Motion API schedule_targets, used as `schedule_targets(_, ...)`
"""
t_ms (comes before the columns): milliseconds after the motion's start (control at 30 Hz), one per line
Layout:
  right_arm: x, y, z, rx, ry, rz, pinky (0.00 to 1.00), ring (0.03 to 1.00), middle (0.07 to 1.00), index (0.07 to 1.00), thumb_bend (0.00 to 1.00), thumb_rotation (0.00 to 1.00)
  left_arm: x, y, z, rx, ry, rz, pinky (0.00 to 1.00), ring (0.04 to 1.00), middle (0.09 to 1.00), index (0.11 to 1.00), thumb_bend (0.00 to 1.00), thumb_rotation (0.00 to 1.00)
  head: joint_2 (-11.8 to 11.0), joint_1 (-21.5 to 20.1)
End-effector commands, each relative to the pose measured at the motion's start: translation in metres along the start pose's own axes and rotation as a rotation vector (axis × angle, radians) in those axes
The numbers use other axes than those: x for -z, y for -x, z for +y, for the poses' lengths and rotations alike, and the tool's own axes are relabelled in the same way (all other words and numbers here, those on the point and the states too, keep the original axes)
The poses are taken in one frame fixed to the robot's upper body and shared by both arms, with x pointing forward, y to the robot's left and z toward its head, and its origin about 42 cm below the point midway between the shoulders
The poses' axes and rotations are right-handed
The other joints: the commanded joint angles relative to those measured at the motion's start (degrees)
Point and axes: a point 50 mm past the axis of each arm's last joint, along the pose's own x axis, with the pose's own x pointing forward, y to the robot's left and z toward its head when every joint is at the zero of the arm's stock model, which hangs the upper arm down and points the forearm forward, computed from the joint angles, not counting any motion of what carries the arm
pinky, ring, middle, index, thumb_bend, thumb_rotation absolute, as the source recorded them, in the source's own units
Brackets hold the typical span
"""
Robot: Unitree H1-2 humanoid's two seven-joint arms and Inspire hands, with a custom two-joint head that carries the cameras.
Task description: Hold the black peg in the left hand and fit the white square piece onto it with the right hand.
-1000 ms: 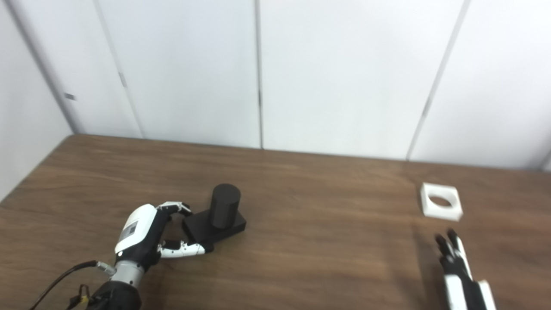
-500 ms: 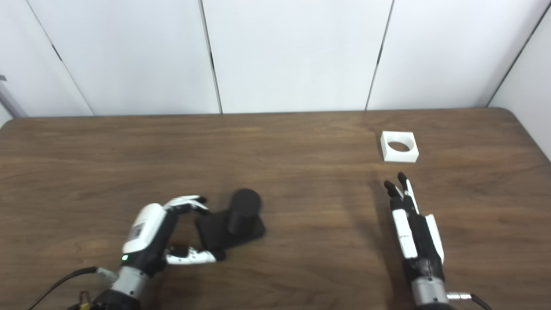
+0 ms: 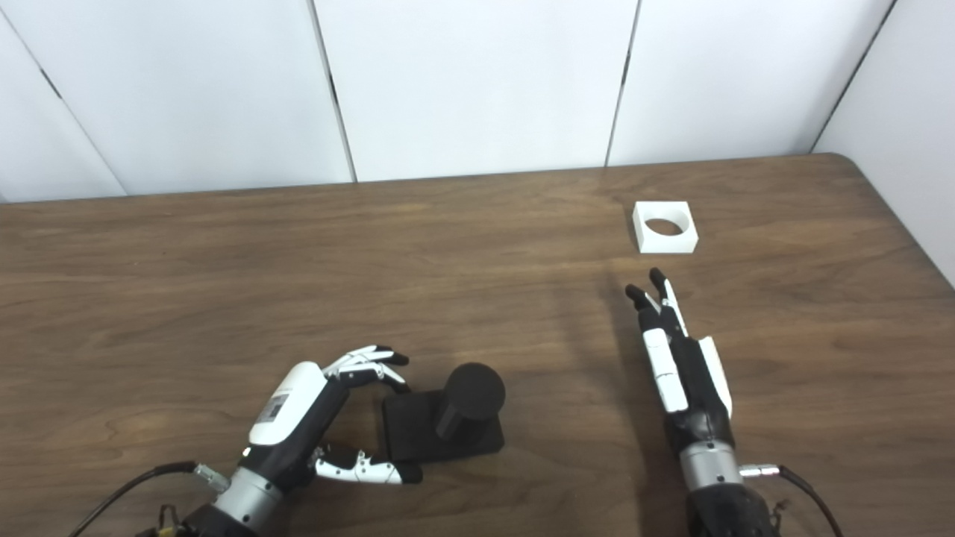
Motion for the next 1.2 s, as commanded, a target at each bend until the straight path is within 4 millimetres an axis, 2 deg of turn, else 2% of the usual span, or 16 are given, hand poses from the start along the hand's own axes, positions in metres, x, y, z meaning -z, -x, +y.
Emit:
schedule_targets(0, -0.011, 0.004, 0.013, 0.017, -0.063, -0.042, 1.00, 0.958, 0.917, 1.000, 0.56, 1.00, 0.011, 0.010, -0.021, 0.147, 0.015, 0.055, 0.75, 0.866, 0.801, 0.489, 0.51, 0.05, -0.1, -0.3)
schedule_targets(167, -0.012, 0.004, 0.011, 0.020, -0.053, -0.053, 0.99, 0.945, 0.915, 1.000, 0.57, 1.00, 0.012, 0.009, -0.021, 0.154, -0.034, 0.064, 0.76, 0.866, 0.801, 0.489, 0.51, 0.05, -0.5, -1.4)
schedule_targets(233, -0.018, 0.004, 0.009, 0.029, -0.048, -0.067, 1.00, 0.943, 0.908, 0.993, 0.57, 1.00, 0.014, 0.009, -0.021, 0.151, -0.082, 0.064, 0.75, 0.854, 0.793, 0.488, 0.51, 0.05, -0.5, -1.4)
schedule_targets(433, -0.030, 0.003, 0.000, 0.037, -0.053, -0.100, 1.00, 0.963, 0.918, 0.991, 0.57, 1.00, 0.017, 0.009, -0.021, 0.141, -0.267, 0.080, 0.85, 0.822, 0.766, 0.488, 0.52, 0.05, -1.5, -2.3)
schedule_targets(567, -0.032, 0.004, -0.004, 0.039, -0.073, -0.103, 0.97, 0.957, 0.919, 0.994, 0.54, 1.00, 0.017, 0.009, -0.023, 0.132, -0.345, 0.087, 0.85, 0.814, 0.754, 0.487, 0.52, 0.05, -2.1, -2.7)
schedule_targets(700, -0.034, 0.006, -0.007, 0.049, -0.080, -0.110, 0.96, 0.949, 0.917, 0.987, 0.56, 1.00, 0.017, 0.008, -0.023, 0.129, -0.382, 0.089, 0.85, 0.812, 0.752, 0.487, 0.52, 0.05, -2.4, -3.1)
schedule_targets(800, -0.038, 0.009, -0.009, 0.057, -0.098, -0.107, 0.98, 0.952, 0.914, 0.979, 0.57, 0.99, 0.016, 0.009, -0.022, 0.121, -0.389, 0.089, 0.84, 0.808, 0.747, 0.487, 0.52, 0.05, -3.6, -4.2)
schedule_targets(833, -0.042, 0.009, -0.011, 0.055, -0.103, -0.111, 0.99, 0.953, 0.913, 0.977, 0.58, 0.99, 0.016, 0.009, -0.022, 0.119, -0.385, 0.091, 0.84, 0.807, 0.747, 0.487, 0.52, 0.05, -4.7, -5.4)
schedule_targets(933, -0.057, 0.006, -0.020, 0.040, -0.032, -0.145, 1.00, 0.960, 0.917, 0.982, 0.51, 0.95, 0.015, 0.011, -0.020, 0.117, -0.376, 0.099, 0.83, 0.805, 0.746, 0.487, 0.52, 0.05, -6.0, -7.3)
schedule_targets(967, -0.062, 0.005, -0.022, 0.037, 0.006, -0.154, 1.00, 0.972, 0.916, 0.977, 0.52, 0.87, 0.014, 0.012, -0.020, 0.116, -0.374, 0.099, 0.83, 0.803, 0.744, 0.487, 0.52, 0.05, -6.0, -7.3)
schedule_targets(1067, -0.081, -0.007, -0.037, 0.027, 0.238, -0.195, 0.98, 0.958, 0.916, 0.963, 0.58, 0.72, 0.012, 0.013, -0.017, 0.116, -0.380, 0.097, 0.82, 0.801, 0.743, 0.487, 0.52, 0.05, -6.7, -8.5)
schedule_targets(1167, -0.098, -0.025, -0.053, -0.008, 0.424, -0.206, 0.97, 0.954, 0.928, 0.955, 0.69, 0.55, 0.008, 0.015, -0.015, 0.109, -0.381, 0.092, 0.81, 0.797, 0.741, 0.487, 0.52, 0.05, -7.5, -8.9)
